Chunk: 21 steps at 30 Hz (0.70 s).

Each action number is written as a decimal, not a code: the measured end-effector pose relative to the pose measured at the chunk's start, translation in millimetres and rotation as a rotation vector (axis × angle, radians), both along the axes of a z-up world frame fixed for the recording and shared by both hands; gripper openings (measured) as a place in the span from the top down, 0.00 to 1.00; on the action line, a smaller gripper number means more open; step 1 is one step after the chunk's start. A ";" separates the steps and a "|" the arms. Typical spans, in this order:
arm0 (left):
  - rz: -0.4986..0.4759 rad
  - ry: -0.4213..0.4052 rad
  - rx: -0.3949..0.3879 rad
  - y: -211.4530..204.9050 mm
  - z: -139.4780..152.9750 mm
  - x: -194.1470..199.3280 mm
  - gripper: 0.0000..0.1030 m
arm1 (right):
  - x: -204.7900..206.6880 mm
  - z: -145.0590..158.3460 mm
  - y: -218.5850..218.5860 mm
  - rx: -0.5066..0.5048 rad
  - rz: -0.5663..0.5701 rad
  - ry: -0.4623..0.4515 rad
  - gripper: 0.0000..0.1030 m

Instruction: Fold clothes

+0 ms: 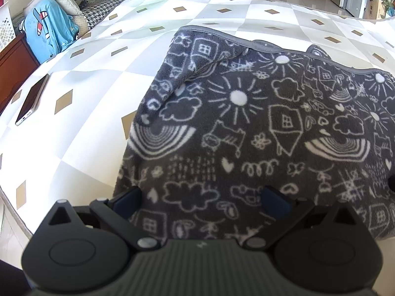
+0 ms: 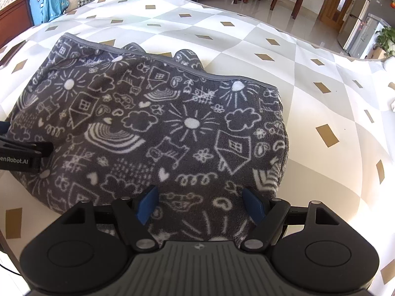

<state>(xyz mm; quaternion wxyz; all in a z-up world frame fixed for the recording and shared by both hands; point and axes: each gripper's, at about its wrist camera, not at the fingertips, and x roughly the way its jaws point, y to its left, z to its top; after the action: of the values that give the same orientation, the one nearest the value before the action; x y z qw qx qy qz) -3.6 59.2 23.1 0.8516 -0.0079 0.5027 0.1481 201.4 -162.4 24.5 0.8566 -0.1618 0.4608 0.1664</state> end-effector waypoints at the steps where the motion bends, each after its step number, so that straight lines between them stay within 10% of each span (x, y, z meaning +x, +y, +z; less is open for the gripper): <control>1: 0.005 -0.004 -0.004 0.4 0.8 0.2 0.00 | 0.3 1.7 -2.2 0.019 -0.014 0.001 0.27; 21: -0.013 -0.176 -0.107 4.1 22.1 23.7 0.00 | 17.0 13.5 -14.3 0.223 -0.145 -0.019 0.27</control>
<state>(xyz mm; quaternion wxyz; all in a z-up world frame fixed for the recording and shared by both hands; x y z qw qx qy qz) 20.1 63.3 45.2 0.8917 -0.0630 0.4334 0.1144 218.4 -176.7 38.1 0.8834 -0.0337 0.4418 0.1526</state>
